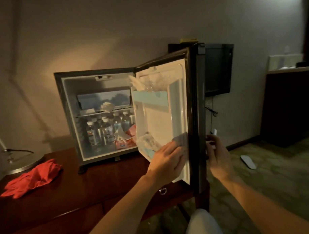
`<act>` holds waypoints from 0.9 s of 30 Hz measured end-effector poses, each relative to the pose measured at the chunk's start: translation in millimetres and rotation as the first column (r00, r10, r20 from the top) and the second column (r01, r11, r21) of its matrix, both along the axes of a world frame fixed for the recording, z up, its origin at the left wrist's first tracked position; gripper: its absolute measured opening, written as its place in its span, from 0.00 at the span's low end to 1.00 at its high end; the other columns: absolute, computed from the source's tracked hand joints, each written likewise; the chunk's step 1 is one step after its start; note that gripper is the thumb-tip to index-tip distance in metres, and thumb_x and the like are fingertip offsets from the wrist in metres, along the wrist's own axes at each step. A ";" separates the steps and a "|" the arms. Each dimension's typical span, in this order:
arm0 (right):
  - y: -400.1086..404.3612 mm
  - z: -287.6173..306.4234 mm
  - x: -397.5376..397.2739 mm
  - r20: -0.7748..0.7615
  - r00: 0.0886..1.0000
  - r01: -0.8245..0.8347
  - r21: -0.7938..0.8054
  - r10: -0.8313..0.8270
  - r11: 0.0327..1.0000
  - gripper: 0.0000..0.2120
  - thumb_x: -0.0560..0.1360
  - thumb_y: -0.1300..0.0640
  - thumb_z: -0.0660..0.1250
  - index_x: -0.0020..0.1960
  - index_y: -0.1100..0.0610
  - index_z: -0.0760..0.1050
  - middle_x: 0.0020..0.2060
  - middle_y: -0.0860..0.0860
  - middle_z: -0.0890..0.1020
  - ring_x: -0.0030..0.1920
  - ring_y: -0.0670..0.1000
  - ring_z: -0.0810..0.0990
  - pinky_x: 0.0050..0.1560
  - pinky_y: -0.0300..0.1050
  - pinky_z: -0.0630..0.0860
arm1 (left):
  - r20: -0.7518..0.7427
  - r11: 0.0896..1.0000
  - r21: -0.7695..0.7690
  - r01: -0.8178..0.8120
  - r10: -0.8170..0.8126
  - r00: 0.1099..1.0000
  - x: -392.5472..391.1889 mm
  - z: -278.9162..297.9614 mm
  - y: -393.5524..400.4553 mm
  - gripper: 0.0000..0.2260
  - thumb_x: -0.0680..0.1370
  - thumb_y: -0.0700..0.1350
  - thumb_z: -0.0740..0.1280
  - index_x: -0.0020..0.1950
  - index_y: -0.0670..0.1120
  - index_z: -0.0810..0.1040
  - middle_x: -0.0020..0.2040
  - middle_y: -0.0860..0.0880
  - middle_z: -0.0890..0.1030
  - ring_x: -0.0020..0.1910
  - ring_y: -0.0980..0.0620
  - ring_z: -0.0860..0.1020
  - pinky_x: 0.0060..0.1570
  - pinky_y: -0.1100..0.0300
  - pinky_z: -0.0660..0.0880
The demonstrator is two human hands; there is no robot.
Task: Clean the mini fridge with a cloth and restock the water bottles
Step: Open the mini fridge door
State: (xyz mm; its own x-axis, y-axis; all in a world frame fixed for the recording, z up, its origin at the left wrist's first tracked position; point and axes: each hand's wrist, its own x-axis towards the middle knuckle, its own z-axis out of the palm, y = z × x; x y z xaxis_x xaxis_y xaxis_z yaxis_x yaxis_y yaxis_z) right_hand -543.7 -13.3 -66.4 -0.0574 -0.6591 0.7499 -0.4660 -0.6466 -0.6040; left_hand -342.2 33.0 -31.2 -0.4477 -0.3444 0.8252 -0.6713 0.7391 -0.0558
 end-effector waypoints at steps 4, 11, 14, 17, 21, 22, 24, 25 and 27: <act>-3.5 1.6 -15.5 -0.062 0.998 0.020 0.000 -0.020 1.000 0.18 0.78 0.43 0.58 0.66 0.46 0.64 0.54 0.48 0.78 0.48 0.44 0.81 0.44 0.37 0.79 | 0.046 0.984 0.170 0.055 -0.063 0.997 -15.6 -5.6 -15.5 0.12 0.77 0.42 0.66 0.61 0.42 0.77 0.64 0.46 0.74 0.61 0.49 0.75 0.56 0.55 0.76; -26.8 -16.6 -38.0 -0.206 0.934 0.267 -0.145 -0.293 0.953 0.31 0.74 0.66 0.69 0.74 0.60 0.62 0.68 0.60 0.68 0.67 0.59 0.71 0.62 0.56 0.76 | 0.223 0.920 0.392 0.010 -0.105 0.969 -43.2 -2.9 -36.3 0.27 0.78 0.47 0.67 0.76 0.50 0.64 0.80 0.51 0.54 0.76 0.51 0.59 0.70 0.68 0.58; -34.9 -22.6 -41.7 -0.290 0.899 0.312 -0.099 -0.327 0.945 0.36 0.72 0.63 0.71 0.75 0.61 0.60 0.71 0.60 0.66 0.71 0.60 0.68 0.64 0.58 0.74 | 0.276 0.899 0.433 -0.056 -0.073 0.958 -52.9 -6.9 -51.2 0.29 0.78 0.50 0.67 0.77 0.53 0.61 0.80 0.56 0.47 0.77 0.52 0.57 0.71 0.56 0.63; -42.0 -27.3 -41.7 -0.345 0.867 0.349 -0.097 -0.361 0.932 0.39 0.71 0.60 0.73 0.76 0.62 0.58 0.73 0.61 0.64 0.72 0.60 0.66 0.67 0.57 0.72 | 0.347 0.918 0.383 -0.104 -0.039 0.937 -57.1 -14.9 -66.9 0.28 0.78 0.51 0.66 0.77 0.52 0.61 0.80 0.58 0.42 0.78 0.54 0.51 0.73 0.56 0.58; -42.7 -34.6 -33.6 -0.508 0.754 0.395 -0.157 -0.417 0.905 0.43 0.68 0.53 0.75 0.77 0.63 0.58 0.75 0.63 0.60 0.74 0.62 0.61 0.69 0.52 0.66 | 0.440 0.915 0.363 -0.176 -0.002 0.898 -55.5 -31.9 -90.6 0.33 0.78 0.53 0.64 0.80 0.55 0.52 0.79 0.59 0.36 0.78 0.57 0.39 0.78 0.50 0.46; -43.5 -37.2 -30.5 -0.562 0.717 0.395 -0.161 -0.413 0.905 0.45 0.67 0.52 0.75 0.76 0.64 0.58 0.75 0.63 0.59 0.75 0.63 0.58 0.70 0.55 0.65 | 0.470 0.915 0.352 -0.199 0.011 0.883 -55.1 -34.8 -96.9 0.34 0.78 0.53 0.64 0.80 0.55 0.50 0.79 0.59 0.35 0.78 0.57 0.38 0.78 0.49 0.44; -46.9 -41.8 -25.3 -0.646 0.654 0.401 -0.147 -0.394 0.904 0.46 0.67 0.52 0.75 0.76 0.66 0.56 0.75 0.65 0.58 0.76 0.64 0.55 0.72 0.58 0.64 | 0.509 0.913 0.340 -0.225 0.022 0.861 -56.0 -36.3 -108.1 0.35 0.79 0.54 0.63 0.80 0.56 0.48 0.78 0.59 0.34 0.78 0.57 0.37 0.77 0.49 0.43; -50.9 -44.0 -24.5 -0.656 0.645 0.402 -0.146 -0.393 0.904 0.45 0.68 0.53 0.74 0.76 0.68 0.55 0.75 0.65 0.58 0.76 0.63 0.56 0.72 0.57 0.64 | 0.522 0.910 0.344 -0.230 0.019 0.853 -57.4 -35.1 -112.7 0.35 0.79 0.54 0.63 0.80 0.56 0.46 0.78 0.59 0.33 0.78 0.57 0.37 0.77 0.49 0.42; -59.4 -44.6 -26.2 -0.652 0.655 0.395 -0.135 -0.382 0.909 0.43 0.70 0.56 0.73 0.76 0.70 0.55 0.74 0.66 0.62 0.75 0.61 0.62 0.71 0.53 0.66 | 0.539 0.906 0.352 -0.236 0.011 0.842 -59.6 -32.5 -121.6 0.36 0.79 0.53 0.64 0.80 0.56 0.44 0.78 0.58 0.34 0.78 0.57 0.38 0.76 0.51 0.40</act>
State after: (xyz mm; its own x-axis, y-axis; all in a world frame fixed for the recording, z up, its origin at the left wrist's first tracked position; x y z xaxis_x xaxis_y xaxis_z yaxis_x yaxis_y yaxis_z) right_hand -569.9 -72.7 -111.0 0.1856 -0.7036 0.6859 -0.9496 -0.3079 -0.0589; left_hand -401.7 -88.6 -63.7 -0.6954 -0.6662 0.2694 -0.7132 0.6859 -0.1445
